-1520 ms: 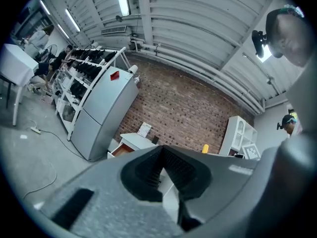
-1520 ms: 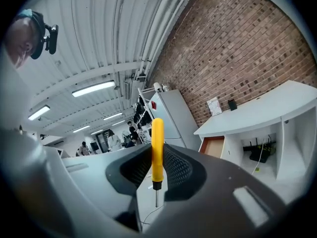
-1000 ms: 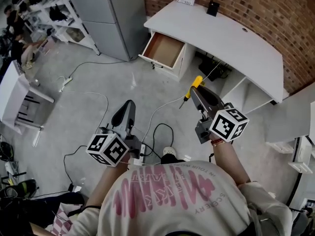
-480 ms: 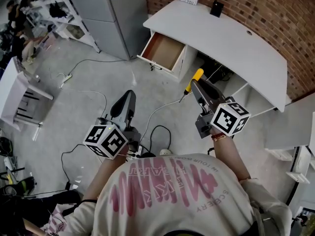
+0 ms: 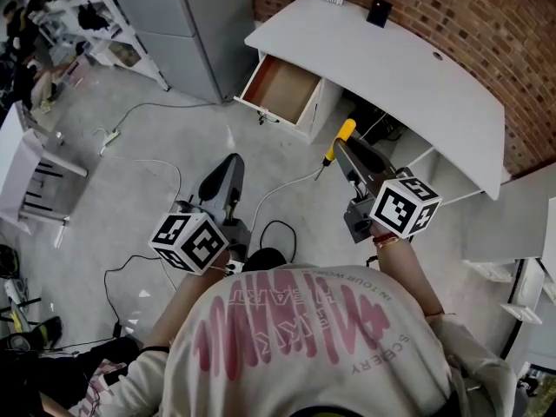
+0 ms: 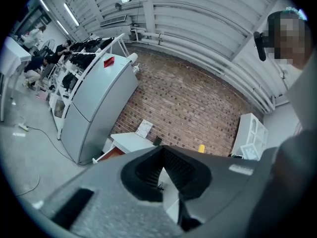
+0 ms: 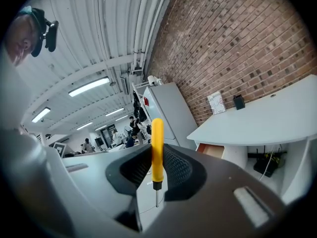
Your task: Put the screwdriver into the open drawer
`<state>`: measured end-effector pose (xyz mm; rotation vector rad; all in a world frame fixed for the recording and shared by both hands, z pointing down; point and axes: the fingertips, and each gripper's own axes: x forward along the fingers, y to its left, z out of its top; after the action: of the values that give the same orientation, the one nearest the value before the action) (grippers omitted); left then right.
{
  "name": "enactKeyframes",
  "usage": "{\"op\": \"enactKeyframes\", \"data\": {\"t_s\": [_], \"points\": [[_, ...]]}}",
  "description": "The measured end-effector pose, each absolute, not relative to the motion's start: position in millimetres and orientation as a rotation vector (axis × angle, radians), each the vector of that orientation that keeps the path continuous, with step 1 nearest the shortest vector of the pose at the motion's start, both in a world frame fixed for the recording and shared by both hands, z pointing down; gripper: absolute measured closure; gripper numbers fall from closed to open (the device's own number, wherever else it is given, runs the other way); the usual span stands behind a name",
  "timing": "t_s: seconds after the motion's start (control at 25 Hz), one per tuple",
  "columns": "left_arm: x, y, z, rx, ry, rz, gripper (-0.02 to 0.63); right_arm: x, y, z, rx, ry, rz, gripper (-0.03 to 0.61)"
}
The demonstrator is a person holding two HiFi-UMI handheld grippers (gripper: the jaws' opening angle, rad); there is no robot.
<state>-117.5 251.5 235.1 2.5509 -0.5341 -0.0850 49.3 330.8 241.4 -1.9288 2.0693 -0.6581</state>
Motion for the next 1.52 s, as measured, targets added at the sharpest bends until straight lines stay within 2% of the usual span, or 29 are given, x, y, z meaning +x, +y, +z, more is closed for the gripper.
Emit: {"op": "enactKeyframes", "data": {"t_s": [0.88, 1.52], "points": [[-100, 217, 264, 2.508, -0.579, 0.013, 0.609, 59, 284, 286, -1.868, 2.090, -0.836, 0.497], [-59, 74, 254, 2.502, -0.537, -0.038, 0.609, 93, 155, 271, -1.929, 2.090, -0.806, 0.497]]}}
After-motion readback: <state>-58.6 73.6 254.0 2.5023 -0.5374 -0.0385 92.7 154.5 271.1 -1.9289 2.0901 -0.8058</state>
